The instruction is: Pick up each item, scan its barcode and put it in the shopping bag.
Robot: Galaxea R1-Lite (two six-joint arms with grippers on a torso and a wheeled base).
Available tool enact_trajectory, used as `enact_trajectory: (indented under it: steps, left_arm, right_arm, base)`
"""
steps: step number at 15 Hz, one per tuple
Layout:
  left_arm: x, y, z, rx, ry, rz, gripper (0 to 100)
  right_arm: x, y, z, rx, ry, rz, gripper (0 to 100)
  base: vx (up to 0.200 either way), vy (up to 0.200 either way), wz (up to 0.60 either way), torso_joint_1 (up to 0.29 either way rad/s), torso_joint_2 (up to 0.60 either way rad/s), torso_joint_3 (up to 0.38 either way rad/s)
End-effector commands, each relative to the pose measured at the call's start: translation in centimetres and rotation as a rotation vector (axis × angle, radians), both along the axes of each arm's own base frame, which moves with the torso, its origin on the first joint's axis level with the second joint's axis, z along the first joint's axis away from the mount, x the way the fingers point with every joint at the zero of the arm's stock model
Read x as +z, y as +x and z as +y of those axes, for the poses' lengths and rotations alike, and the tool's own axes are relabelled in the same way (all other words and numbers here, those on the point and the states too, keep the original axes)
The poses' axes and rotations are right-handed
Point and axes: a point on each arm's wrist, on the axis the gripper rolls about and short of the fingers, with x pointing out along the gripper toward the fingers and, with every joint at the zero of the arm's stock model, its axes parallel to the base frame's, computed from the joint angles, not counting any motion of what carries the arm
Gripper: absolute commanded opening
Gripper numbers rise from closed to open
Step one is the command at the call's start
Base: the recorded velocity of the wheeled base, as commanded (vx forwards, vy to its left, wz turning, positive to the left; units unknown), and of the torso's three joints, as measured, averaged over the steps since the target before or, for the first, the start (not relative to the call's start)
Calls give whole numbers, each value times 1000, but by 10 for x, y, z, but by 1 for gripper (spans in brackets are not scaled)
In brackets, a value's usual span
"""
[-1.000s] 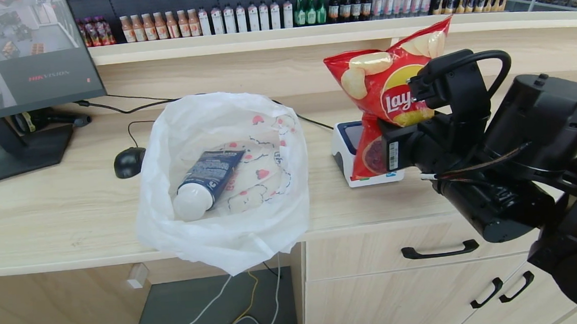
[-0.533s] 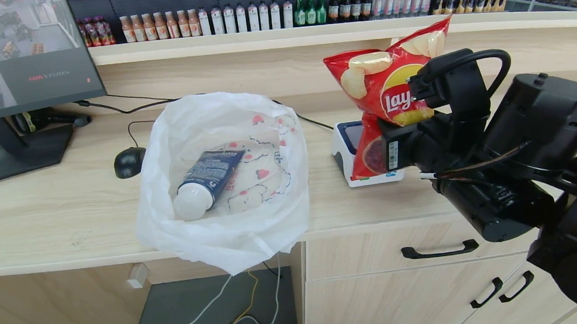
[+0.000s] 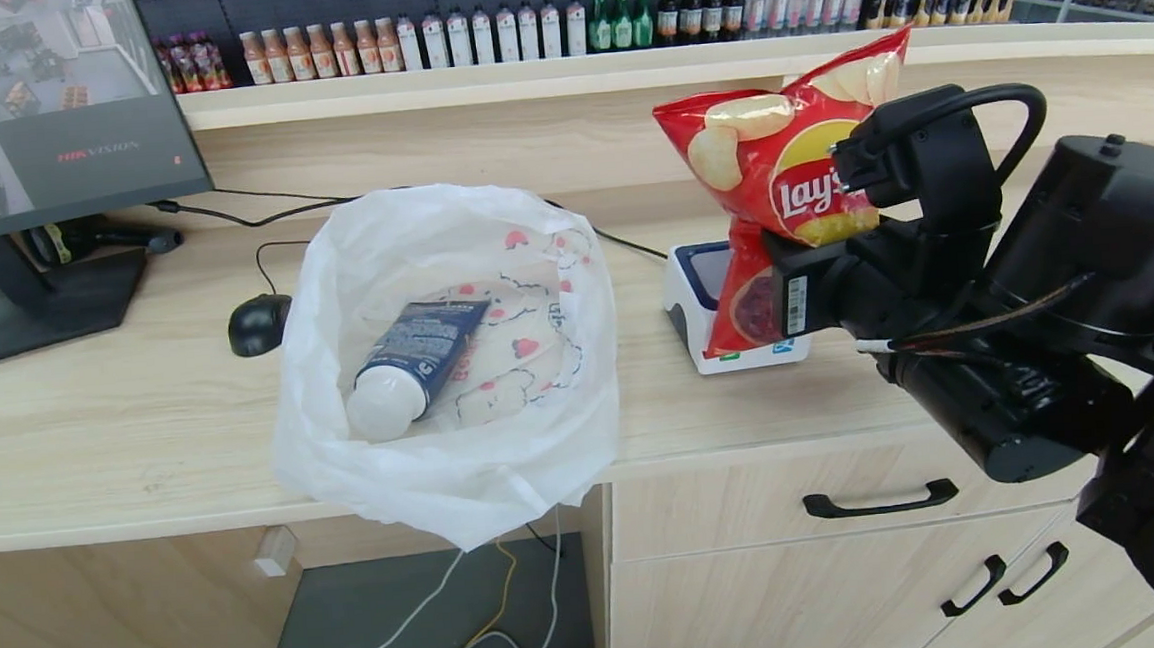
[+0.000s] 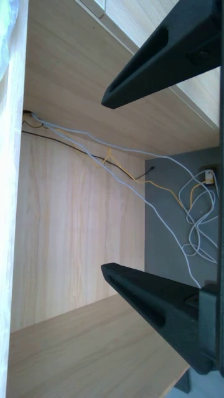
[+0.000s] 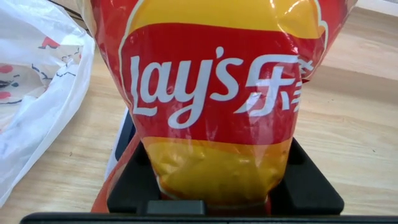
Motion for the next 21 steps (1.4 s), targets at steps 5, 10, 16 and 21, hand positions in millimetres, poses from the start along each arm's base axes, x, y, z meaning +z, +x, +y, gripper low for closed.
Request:
enact_trajectory:
  steps: [5,10,16,21]
  left_arm:
    - [0,0,0,1,0,-1,100]
    - [0,0,0,-1,0,-1,100]
    - [0,0,0,1,0,-1,100]
    - [0,0,0,1,0,-1,100]
  right_arm:
    - [24,-25,-12,33,59,-67,0]
    - [1,-48,-32,85,141,-63,0]
    - [-28,-59,-35,326,140,-114,0]
    - [-14,-60,-30,484,253,-150,0]
  base:
    - [0,0,0,0,0,0]
    - [0,0,0,0,0,0]
    - [0,0,0,0,0,0]
    - [0,0,0,0,0,0]
